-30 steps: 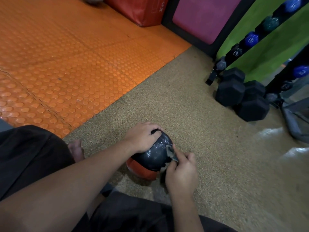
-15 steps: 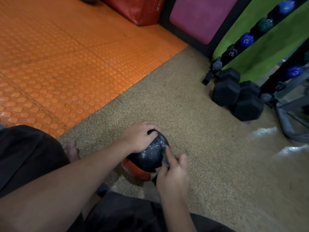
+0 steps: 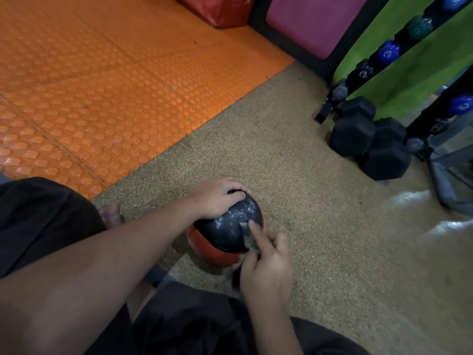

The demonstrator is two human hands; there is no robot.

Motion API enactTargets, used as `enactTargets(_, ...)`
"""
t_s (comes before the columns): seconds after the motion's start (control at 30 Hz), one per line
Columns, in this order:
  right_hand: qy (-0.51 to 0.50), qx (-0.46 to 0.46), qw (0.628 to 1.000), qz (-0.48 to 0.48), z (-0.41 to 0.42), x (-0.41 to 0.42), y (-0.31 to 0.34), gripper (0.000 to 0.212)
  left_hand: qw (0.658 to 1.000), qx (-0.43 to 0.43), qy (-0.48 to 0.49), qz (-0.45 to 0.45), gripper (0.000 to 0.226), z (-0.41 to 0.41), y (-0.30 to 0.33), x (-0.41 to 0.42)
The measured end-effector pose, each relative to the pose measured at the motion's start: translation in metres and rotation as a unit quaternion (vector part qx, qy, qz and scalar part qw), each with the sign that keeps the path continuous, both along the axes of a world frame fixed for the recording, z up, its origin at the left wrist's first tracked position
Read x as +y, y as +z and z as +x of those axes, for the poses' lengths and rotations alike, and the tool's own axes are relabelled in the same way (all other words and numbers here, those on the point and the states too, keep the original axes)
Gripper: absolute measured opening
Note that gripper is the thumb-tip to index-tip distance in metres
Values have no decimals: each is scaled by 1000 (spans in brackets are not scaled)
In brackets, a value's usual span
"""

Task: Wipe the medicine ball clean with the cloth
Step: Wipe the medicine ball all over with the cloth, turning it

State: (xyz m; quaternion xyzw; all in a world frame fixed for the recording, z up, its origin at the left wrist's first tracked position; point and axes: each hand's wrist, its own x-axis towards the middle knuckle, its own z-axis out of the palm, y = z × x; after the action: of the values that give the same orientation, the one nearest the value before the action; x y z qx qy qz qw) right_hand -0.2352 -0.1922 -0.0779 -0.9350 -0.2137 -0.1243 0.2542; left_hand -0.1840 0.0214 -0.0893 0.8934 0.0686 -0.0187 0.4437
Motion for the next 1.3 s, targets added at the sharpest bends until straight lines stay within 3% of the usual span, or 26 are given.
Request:
enactTargets(0.13,-86,28,995,29,20,5,-1,49,999,-9,-15,30,41,3,0,-4)
enactTargets(0.27,62,-13,998,-13,-24,7,6,55,998,-23,-46,-25,34,4,-3,4)
enactTargets(0.33,82,-23,996,0,-15,7,4,54,996,-6,-75,-41,29,8,-2,7)
enactTargets(0.47,-75,42,991,104,30,8,-7,38,990,16,-137,-29,28,15,8,3)
enactTargets(0.53,-103,68,984,127,23,9,-9,39,987,8,-159,-21,27,16,10,-1)
enactTargets(0.73,-1,-7,997,81,-34,12,-9,57,994,25,-98,-27,25,18,-2,1)
enactTargets(0.83,-50,17,992,113,8,17,-6,46,997,14,-81,-8,25,15,-2,-2)
enactTargets(0.93,-123,72,986,89,49,21,-9,35,997,1,-69,19,27,13,1,-10)
enactTargets(1.0,-141,88,981,97,41,26,-11,45,998,6,-55,7,25,13,1,-8)
enactTargets(1.17,-69,39,997,1,-49,23,-12,60,998,13,-54,-28,24,12,0,2)
enactTargets(1.3,-71,67,995,19,-9,20,-8,47,998,4,-61,3,23,9,2,-4)
